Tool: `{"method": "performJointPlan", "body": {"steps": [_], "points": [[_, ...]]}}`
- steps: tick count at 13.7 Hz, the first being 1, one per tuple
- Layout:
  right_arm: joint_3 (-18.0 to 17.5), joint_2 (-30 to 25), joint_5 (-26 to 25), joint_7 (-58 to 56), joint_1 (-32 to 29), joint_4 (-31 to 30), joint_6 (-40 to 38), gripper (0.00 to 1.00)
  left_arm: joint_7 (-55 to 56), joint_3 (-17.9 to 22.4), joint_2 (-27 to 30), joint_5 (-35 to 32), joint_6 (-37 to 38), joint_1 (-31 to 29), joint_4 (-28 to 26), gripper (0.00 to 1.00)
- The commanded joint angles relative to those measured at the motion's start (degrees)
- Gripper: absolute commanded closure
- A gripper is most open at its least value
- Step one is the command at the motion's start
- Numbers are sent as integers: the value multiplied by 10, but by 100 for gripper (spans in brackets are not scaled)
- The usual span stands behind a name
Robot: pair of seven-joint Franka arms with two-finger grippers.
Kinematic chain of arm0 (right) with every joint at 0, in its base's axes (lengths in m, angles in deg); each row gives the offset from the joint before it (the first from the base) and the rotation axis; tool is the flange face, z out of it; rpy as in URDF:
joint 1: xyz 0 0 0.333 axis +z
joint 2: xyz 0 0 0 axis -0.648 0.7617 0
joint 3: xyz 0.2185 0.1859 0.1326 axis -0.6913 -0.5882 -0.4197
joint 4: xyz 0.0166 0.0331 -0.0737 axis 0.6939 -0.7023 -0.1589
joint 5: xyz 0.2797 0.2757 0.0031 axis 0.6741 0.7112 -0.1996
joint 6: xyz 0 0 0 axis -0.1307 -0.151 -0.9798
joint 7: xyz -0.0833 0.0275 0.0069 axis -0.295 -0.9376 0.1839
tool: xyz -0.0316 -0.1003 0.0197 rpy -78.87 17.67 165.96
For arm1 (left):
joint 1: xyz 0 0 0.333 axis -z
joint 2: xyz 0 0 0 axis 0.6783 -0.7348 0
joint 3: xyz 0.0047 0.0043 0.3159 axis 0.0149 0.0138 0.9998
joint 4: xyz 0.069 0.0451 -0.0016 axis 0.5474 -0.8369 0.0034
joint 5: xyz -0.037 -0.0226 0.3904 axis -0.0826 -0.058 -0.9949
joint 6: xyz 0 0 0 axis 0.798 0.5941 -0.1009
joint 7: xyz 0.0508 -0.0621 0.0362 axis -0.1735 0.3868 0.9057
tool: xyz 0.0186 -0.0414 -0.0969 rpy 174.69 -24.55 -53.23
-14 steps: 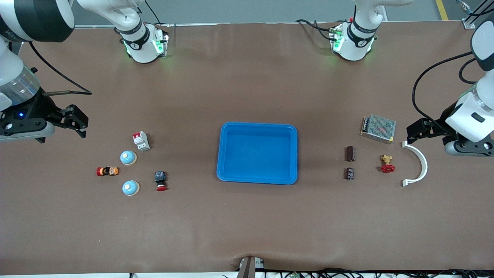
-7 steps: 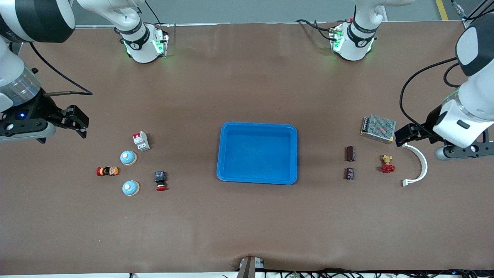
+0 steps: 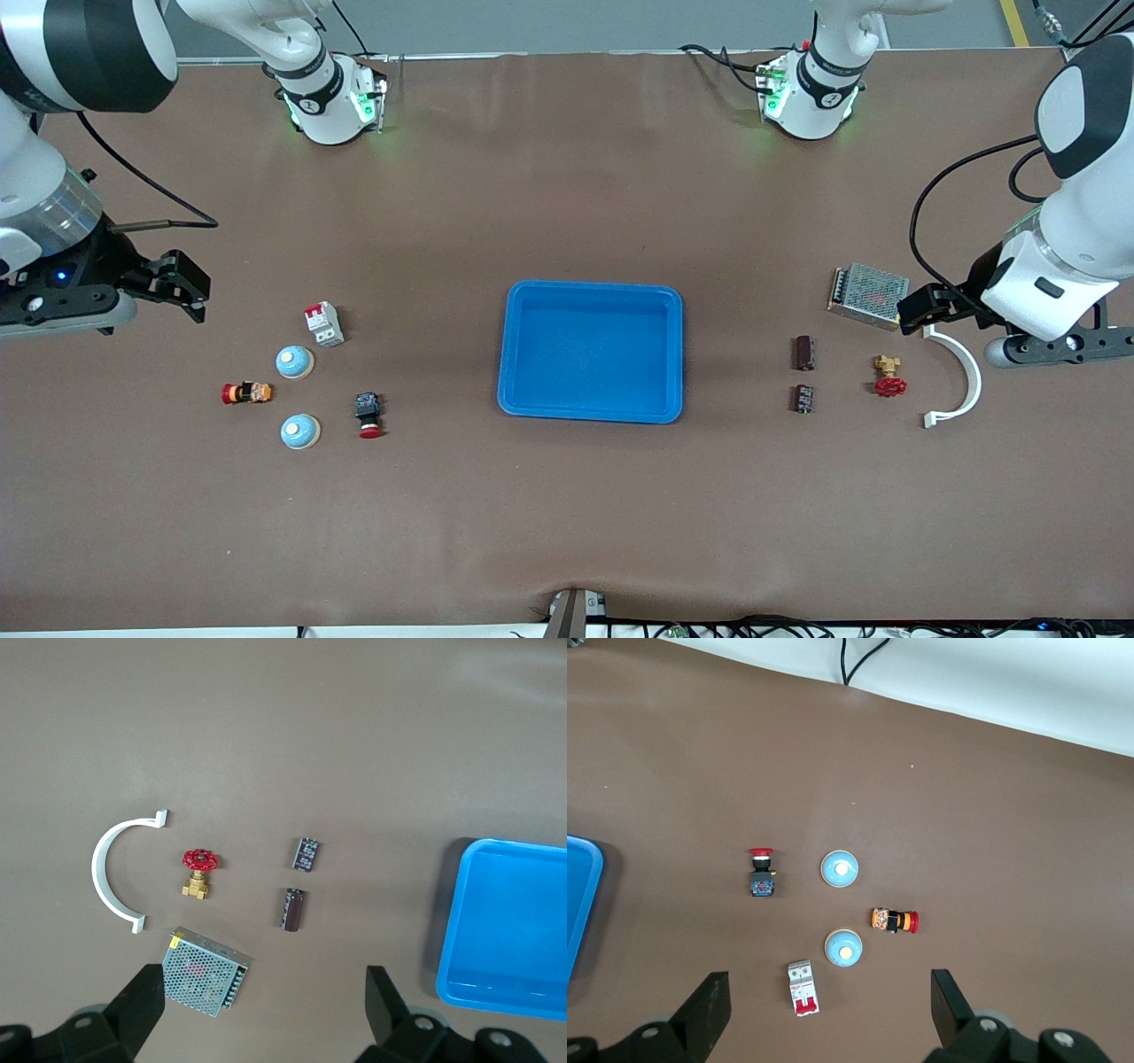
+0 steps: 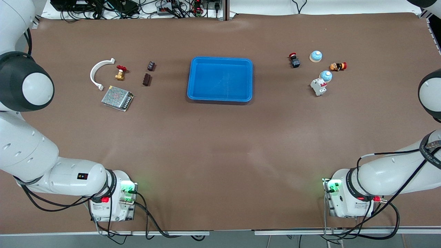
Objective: Place electrolytic capacitor and blue bell in tray
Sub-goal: 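Reach the right gripper toward a blue bell while the left gripper reaches a capacitor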
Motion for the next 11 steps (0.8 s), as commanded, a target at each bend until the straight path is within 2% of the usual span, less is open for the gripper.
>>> {"method": "performJointPlan", "body": {"steps": [1,3,5,9,11], "points": [[-2,13,11,5,-10,6,8,0,-55,-7,9,49,-7,-21,-16,0],[-2,21,11,5,-14,7,15,0,-63,-5,11,50,-12,-25,-29,0],[-1,35,9,5,-15,7,23,0,-69,-5,21,48,-30,-26,-64,0],[-1,81,14,39,-23,7,80,0,-94,-5,90,48,-149,-32,-221,0],[-1,104,11,34,-27,7,104,0,-117,-5,113,48,-184,-34,-281,0]]}}
